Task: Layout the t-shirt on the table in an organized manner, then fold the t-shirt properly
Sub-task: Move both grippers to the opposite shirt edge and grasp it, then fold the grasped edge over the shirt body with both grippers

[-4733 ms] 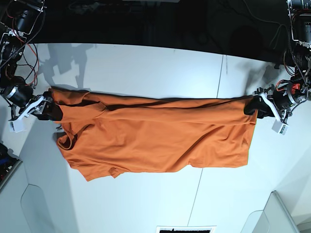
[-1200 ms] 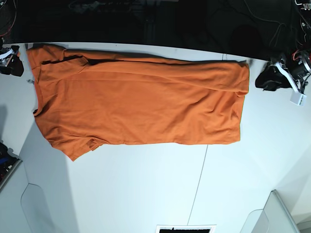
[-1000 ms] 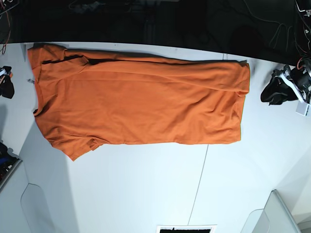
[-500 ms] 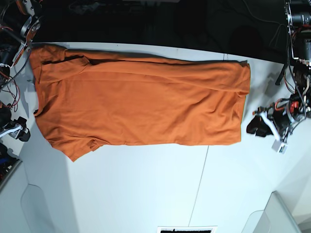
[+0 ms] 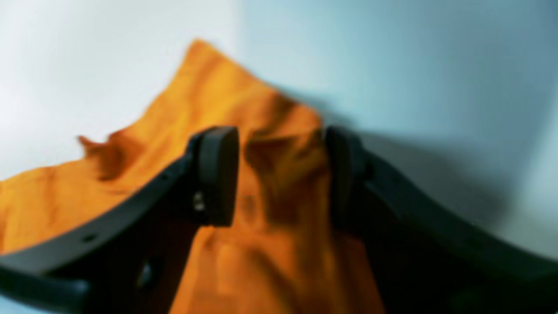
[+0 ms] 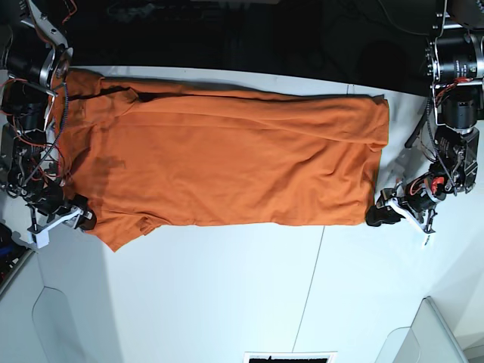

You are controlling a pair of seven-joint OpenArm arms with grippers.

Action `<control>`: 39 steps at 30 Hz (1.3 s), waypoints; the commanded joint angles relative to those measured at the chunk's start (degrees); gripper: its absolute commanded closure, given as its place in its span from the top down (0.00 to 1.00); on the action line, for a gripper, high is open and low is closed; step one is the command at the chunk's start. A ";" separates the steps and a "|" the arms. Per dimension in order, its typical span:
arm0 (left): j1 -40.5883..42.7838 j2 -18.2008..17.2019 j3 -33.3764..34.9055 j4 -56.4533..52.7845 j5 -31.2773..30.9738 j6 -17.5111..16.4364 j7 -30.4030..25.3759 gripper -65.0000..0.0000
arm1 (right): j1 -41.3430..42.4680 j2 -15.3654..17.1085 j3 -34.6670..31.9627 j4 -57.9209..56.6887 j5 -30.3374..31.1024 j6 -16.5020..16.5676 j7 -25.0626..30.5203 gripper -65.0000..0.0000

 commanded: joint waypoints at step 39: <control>0.72 -7.82 5.99 14.40 -27.34 -0.67 29.90 0.00 | 2.91 6.84 -0.96 13.09 29.27 5.84 -28.52 0.00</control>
